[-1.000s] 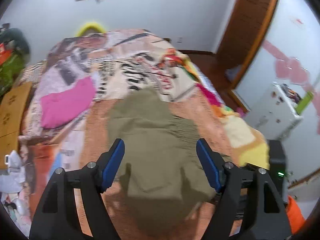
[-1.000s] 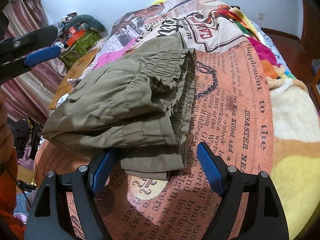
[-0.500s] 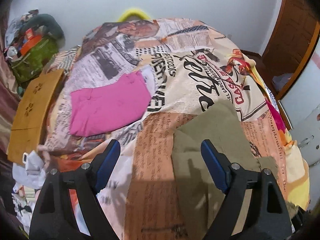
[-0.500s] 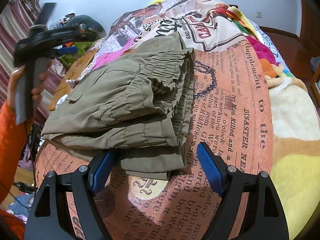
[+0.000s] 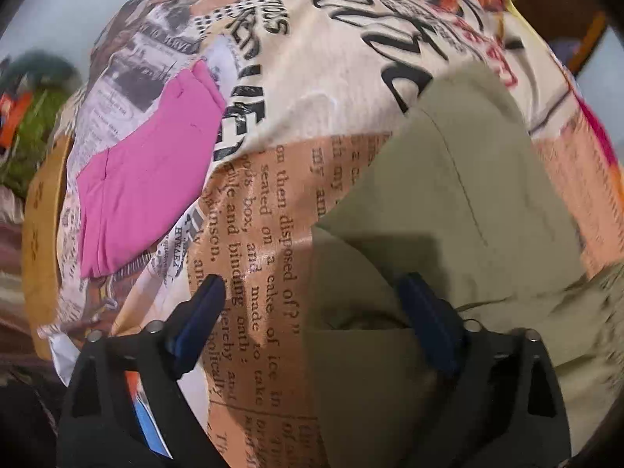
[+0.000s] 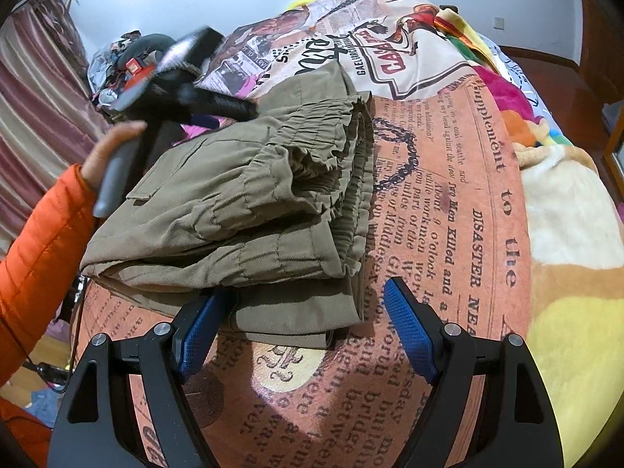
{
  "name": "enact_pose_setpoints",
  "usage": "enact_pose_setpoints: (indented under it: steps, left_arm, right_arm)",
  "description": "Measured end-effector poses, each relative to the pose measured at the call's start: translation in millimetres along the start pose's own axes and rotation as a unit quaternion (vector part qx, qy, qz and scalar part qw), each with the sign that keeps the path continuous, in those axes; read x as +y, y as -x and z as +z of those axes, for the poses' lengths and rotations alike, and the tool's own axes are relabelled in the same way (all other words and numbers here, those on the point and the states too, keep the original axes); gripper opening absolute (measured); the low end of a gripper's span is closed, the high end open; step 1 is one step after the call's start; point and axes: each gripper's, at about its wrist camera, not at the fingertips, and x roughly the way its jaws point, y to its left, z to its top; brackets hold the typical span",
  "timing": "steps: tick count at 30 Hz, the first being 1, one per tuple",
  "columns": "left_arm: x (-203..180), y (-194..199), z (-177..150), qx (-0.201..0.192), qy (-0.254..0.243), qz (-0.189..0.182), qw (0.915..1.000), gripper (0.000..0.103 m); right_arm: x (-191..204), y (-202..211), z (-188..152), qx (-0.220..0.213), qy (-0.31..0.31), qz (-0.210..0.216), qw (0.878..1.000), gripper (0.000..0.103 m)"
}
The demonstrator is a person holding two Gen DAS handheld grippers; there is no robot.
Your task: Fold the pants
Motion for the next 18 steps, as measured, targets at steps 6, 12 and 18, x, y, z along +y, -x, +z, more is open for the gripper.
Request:
enact_pose_setpoints:
  steps: [6,12,18]
  left_arm:
    - [10.7,8.9,-13.9,-0.003,-0.010,0.004,0.9999,0.097]
    - [19.5,36.4,-47.5,-0.023,-0.032,0.042,0.9983,0.097]
    - [28.4,65.7,-88.5,-0.028,-0.024,0.045,0.9983,0.097]
  right_arm:
    - [-2.6,5.8,1.2,-0.003,0.000,-0.018,1.000,0.079]
    - [-14.1,17.1,-3.7,-0.015,-0.015,-0.040,0.999,0.079]
    - [-22.8,36.3,-6.1,-0.042,-0.028,-0.071,0.996,0.079]
